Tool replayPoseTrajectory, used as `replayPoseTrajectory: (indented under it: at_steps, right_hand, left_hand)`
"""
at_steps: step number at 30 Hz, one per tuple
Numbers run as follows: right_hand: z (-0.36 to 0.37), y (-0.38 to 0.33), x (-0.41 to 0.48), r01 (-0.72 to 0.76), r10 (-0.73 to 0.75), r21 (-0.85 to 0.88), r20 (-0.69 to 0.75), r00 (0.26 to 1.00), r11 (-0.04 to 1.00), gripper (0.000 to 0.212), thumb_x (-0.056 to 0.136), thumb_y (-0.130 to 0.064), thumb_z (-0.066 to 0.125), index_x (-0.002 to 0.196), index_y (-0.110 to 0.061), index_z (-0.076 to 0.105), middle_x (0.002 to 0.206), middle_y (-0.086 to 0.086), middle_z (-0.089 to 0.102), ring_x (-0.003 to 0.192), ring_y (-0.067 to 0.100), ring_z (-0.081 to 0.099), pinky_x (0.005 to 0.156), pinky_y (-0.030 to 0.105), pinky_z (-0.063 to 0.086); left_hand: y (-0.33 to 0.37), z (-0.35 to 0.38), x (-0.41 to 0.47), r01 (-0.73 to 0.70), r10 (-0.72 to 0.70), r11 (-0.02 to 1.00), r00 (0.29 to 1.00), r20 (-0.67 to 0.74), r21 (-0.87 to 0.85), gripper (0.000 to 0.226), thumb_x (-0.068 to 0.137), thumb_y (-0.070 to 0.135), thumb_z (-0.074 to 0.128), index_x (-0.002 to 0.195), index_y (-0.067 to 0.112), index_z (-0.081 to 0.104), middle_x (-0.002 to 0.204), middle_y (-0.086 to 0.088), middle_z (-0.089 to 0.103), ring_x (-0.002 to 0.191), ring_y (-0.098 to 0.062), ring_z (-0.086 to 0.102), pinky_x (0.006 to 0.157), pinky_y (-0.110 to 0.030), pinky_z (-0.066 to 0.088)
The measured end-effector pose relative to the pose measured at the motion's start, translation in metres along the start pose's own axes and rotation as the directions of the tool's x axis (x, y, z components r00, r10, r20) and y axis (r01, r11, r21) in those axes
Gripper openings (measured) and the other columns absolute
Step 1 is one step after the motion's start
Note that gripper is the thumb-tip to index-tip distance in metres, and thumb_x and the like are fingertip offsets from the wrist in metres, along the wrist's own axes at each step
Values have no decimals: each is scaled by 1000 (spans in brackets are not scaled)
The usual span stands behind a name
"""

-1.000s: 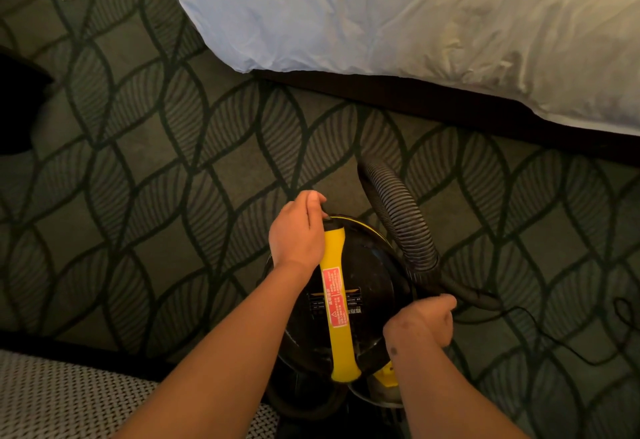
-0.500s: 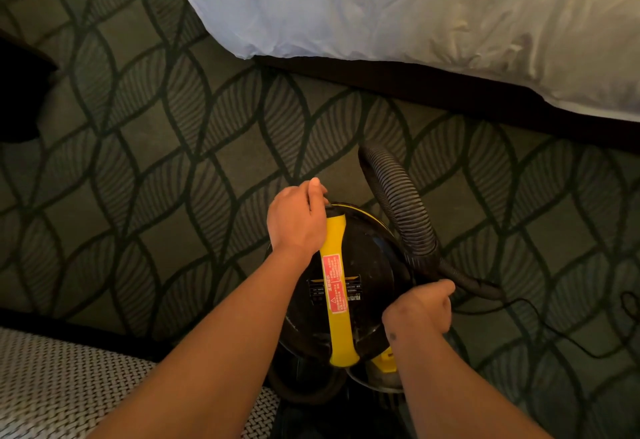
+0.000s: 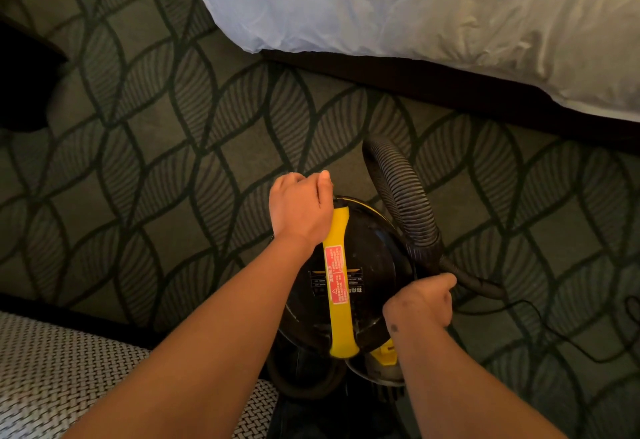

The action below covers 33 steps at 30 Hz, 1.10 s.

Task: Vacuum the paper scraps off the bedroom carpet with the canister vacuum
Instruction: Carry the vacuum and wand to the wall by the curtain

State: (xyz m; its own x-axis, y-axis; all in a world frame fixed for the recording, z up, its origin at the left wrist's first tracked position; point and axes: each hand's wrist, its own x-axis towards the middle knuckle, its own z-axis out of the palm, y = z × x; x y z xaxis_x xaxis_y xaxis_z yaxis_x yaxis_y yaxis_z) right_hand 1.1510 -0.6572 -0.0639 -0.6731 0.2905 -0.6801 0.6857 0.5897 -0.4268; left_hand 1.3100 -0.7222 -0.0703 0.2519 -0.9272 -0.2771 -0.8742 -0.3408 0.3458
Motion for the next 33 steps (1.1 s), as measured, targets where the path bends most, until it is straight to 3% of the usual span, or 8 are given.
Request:
replayPoseTrajectory:
  at_steps: [5,9,14,19,24,29,33]
  right_hand:
    - [-1,1,-1,-8,8,13,19,1000,1000,49,81,-56,51,124,-35,64,122,-7,62,110,20,55,93,39,47]
    - [0,-2,-1,-16,16,26,10,1000,1000,50,83,-53,53,126,-31,63,123,-6,62,109,19,55,85,35,45]
    - [1,1,3,16,-17,33,13,1000,999,49,82,-52,55,124,-28,65,121,-5,63,111,20,55,86,34,43]
    - [1,0,5,-8,6,38,47,999,999,46,87,-48,53,128,-29,63,117,-9,62,99,14,52,81,31,42]
    - [-1,-2,4,36,-34,-40,49,998,999,51,88,-53,50,133,-30,59,130,-4,60,115,20,54,94,35,42]
    - [-4,-6,3,20,-19,-14,85,996,1000,54,90,-50,52,139,-27,54,132,-3,59,118,20,54,91,32,41]
    - [-5,0,7,14,-21,50,133,991,999,56,89,-48,55,140,-25,52,133,-2,59,119,22,55,101,39,44]
  left_hand:
    - [-1,2,1,-12,13,1000,1000,17,-25,66,95,46,7,86,26,69,78,7,67,85,-11,59,97,-36,41]
    - [0,4,-1,4,-4,999,1000,3,-43,64,95,44,6,87,27,68,79,9,67,85,-9,59,98,-37,41]
    - [-1,6,-3,0,-2,999,1000,-27,-52,56,97,40,10,94,33,66,81,12,67,88,-7,57,99,-37,40]
    - [0,8,-6,9,-13,998,998,-68,-56,53,99,36,16,90,33,68,82,11,68,87,-8,57,102,-35,37]
    - [1,10,-5,32,-35,999,996,-87,-37,54,97,36,15,90,33,69,79,12,68,86,-7,58,99,-34,38]
    - [4,8,-10,99,-103,995,983,-153,-32,57,98,40,15,90,25,70,77,8,68,86,-12,60,101,-36,39]
    - [11,0,-23,178,-180,984,960,-214,-28,47,98,36,25,85,16,65,71,0,60,80,-20,58,86,-38,42]
